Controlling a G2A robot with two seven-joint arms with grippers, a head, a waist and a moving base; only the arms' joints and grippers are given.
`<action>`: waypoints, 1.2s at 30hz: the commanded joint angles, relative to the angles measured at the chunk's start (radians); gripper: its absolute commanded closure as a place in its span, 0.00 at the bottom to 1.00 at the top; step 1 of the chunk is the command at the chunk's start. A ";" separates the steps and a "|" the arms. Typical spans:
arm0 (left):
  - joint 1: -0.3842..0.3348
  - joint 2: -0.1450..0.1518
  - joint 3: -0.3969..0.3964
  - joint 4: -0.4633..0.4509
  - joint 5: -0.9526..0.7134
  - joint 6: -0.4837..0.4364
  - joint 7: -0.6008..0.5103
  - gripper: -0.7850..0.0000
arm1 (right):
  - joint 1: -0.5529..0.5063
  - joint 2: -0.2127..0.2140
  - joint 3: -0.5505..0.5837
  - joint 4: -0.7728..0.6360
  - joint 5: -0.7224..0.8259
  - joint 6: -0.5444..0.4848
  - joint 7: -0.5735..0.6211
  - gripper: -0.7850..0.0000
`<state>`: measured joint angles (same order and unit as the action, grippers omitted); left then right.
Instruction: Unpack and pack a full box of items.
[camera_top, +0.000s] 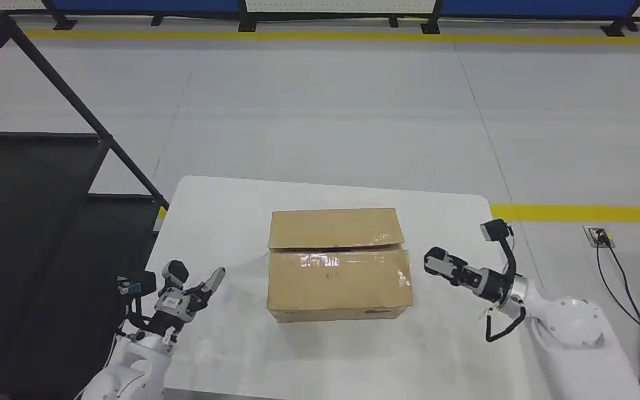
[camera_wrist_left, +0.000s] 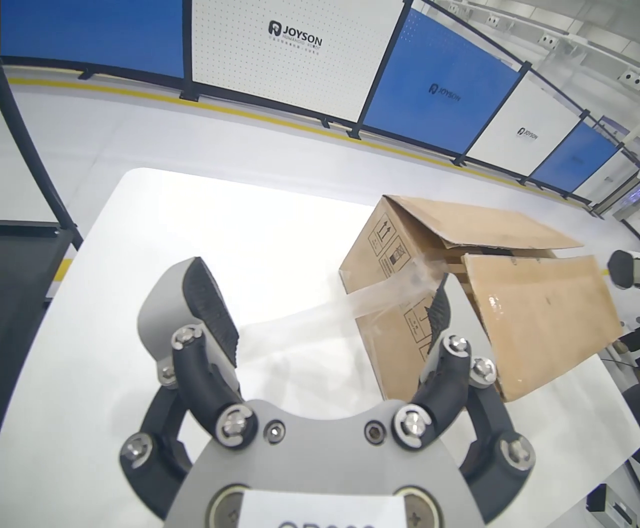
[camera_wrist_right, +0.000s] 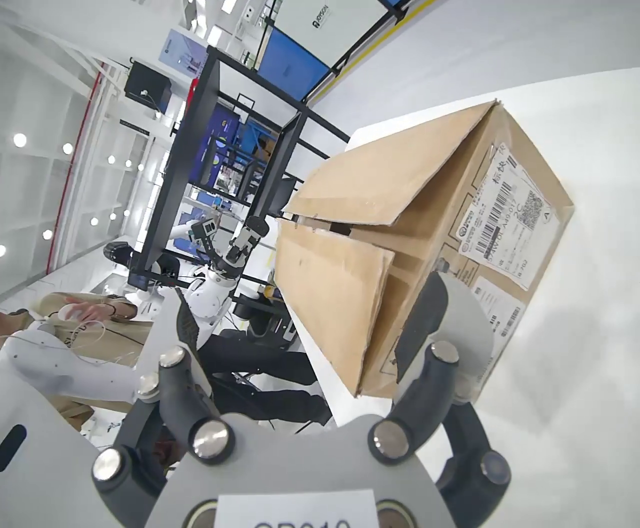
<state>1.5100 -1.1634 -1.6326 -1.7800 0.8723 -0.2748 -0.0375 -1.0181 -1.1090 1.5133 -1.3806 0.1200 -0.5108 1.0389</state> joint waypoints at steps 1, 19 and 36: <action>0.004 0.001 -0.003 -0.002 -0.005 -0.014 -0.002 0.00 | 0.035 -0.002 -0.027 0.044 0.014 -0.008 0.015 0.00; -0.001 0.001 0.016 0.004 0.012 -0.052 -0.024 0.00 | 0.142 0.003 -0.117 0.170 0.260 -0.059 0.211 0.00; 0.001 0.000 0.037 -0.018 0.021 -0.079 -0.021 0.00 | 0.030 0.095 -0.152 -0.088 0.309 0.003 0.274 0.00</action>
<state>1.5108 -1.1635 -1.5973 -1.7936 0.8963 -0.3452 -0.0563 -0.9788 -1.0206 1.3678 -1.4537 0.4433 -0.5040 1.3165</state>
